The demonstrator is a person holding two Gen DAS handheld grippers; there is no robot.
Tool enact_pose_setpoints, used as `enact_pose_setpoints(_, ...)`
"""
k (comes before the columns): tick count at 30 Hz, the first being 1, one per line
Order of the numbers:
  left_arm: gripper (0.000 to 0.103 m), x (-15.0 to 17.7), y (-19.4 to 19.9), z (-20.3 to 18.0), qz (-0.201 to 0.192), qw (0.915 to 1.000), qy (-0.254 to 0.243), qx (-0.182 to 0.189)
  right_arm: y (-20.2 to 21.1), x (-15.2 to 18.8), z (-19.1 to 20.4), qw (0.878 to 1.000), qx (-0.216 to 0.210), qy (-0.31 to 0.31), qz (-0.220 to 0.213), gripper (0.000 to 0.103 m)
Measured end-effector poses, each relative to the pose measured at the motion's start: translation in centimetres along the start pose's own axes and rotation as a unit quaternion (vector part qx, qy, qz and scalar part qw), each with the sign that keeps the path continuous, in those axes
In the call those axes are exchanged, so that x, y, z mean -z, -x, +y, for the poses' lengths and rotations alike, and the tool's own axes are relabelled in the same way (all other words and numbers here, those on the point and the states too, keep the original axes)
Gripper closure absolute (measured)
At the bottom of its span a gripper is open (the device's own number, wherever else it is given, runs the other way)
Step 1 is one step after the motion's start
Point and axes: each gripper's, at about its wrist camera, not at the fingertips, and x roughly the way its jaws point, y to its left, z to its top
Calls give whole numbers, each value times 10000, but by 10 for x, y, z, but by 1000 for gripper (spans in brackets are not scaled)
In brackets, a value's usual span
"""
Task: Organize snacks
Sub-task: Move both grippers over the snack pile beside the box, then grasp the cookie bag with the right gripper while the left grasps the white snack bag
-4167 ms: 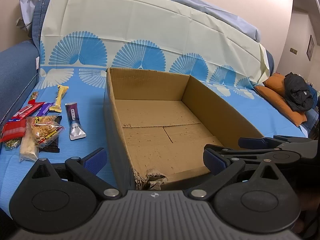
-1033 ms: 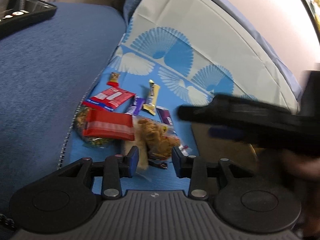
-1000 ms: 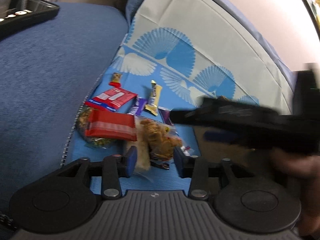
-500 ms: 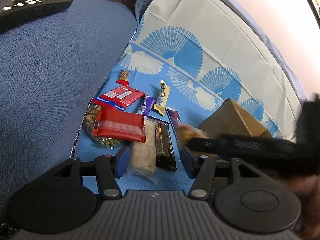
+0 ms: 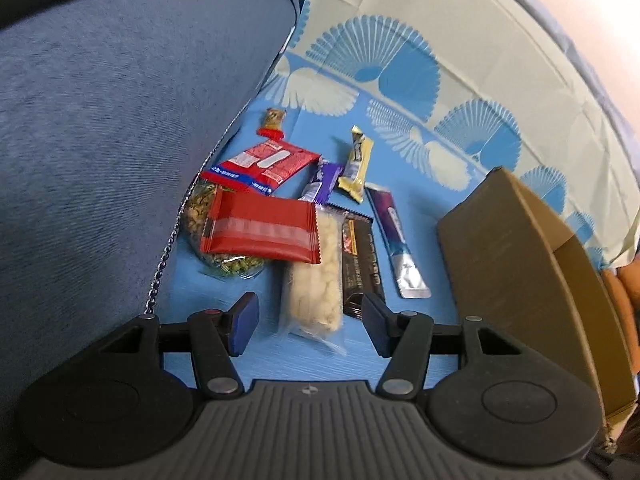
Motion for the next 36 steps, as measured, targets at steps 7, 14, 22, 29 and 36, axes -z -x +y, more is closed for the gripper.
enact_pose_setpoints(7, 32, -2, -25, -13, 135, 9986, -375, -350, -26, 14, -7, 9996, -68, -151, 245, 31)
enact_pose_setpoints(14, 41, -5, -46, -9, 416, 9967, -390, -576, -40, 14, -12, 9990, -161, -342, 253, 29)
enact_pose_setpoints(22, 62, 1, -29, -17, 538, 9961, -614, -343, -46, 11, -12, 9988, -168, -405, 215, 29)
enact_pose_setpoints(29, 63, 15, 1, -5, 1076, 9931, -472, -25, -39, 14, -12, 9990, -150, -384, 195, 29)
enact_pose_setpoints(36, 62, 21, 4, -1, 1280, 9913, -304, -96, -38, 13, -6, 9995, -120, -224, 197, 28)
